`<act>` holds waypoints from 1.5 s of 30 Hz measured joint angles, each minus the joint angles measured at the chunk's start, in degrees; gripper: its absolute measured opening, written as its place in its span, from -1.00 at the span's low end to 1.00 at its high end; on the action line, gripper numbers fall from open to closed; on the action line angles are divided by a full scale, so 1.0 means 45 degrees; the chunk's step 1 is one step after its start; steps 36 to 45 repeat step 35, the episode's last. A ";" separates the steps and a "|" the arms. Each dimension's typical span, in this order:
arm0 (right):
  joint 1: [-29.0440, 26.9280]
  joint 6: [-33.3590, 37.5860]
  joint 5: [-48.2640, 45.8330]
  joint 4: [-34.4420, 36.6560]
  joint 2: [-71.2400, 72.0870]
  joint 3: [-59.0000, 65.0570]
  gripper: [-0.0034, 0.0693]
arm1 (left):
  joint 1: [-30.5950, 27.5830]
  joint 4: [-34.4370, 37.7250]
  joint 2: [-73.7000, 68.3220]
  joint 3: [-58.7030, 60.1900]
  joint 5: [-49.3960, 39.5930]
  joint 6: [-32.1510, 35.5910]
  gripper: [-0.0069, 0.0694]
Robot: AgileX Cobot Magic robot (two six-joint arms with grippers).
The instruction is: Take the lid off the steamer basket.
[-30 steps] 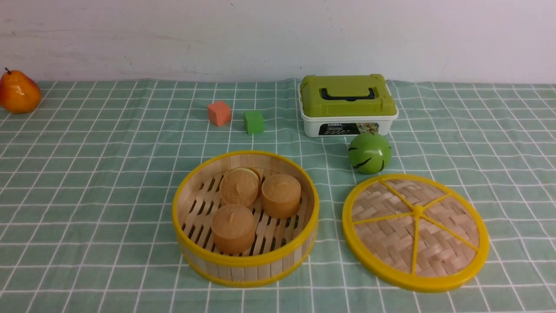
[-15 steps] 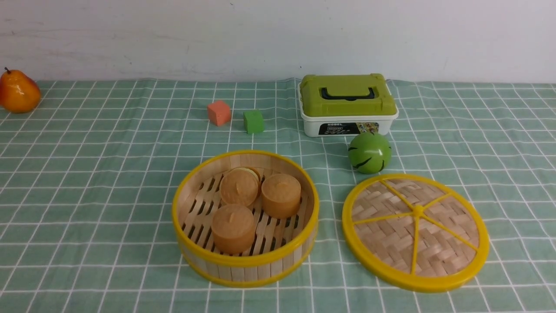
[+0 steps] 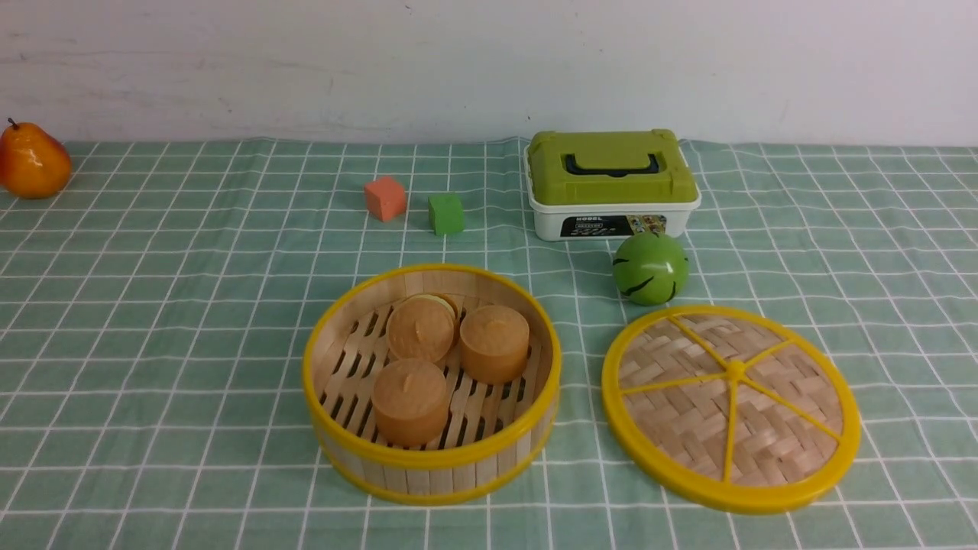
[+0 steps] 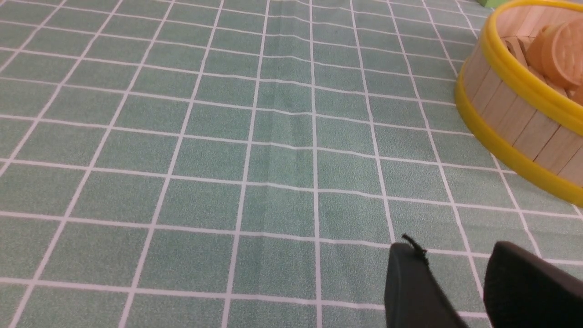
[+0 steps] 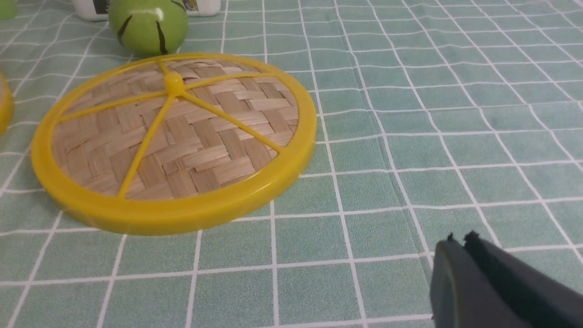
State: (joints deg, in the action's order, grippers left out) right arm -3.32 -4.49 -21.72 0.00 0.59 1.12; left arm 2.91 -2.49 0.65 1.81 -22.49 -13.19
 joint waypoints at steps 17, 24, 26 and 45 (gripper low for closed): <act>0.0000 0.0000 0.0000 0.0000 0.0000 0.0000 -0.92 | 0.0000 0.0000 0.0000 0.0000 0.0000 0.0000 -0.19; 0.0000 0.0000 -0.0014 0.0000 0.0000 -0.0010 -0.89 | 0.0000 0.0000 0.0000 0.0000 0.0000 0.0000 -0.19; 0.0000 0.0000 -0.0014 0.0000 0.0000 -0.0010 -0.89 | 0.0000 0.0000 0.0000 0.0000 0.0000 0.0000 -0.19; 0.0000 0.0000 -0.0014 0.0000 0.0000 -0.0010 -0.84 | 0.0000 0.0000 0.0000 0.0000 0.0000 0.0000 -0.19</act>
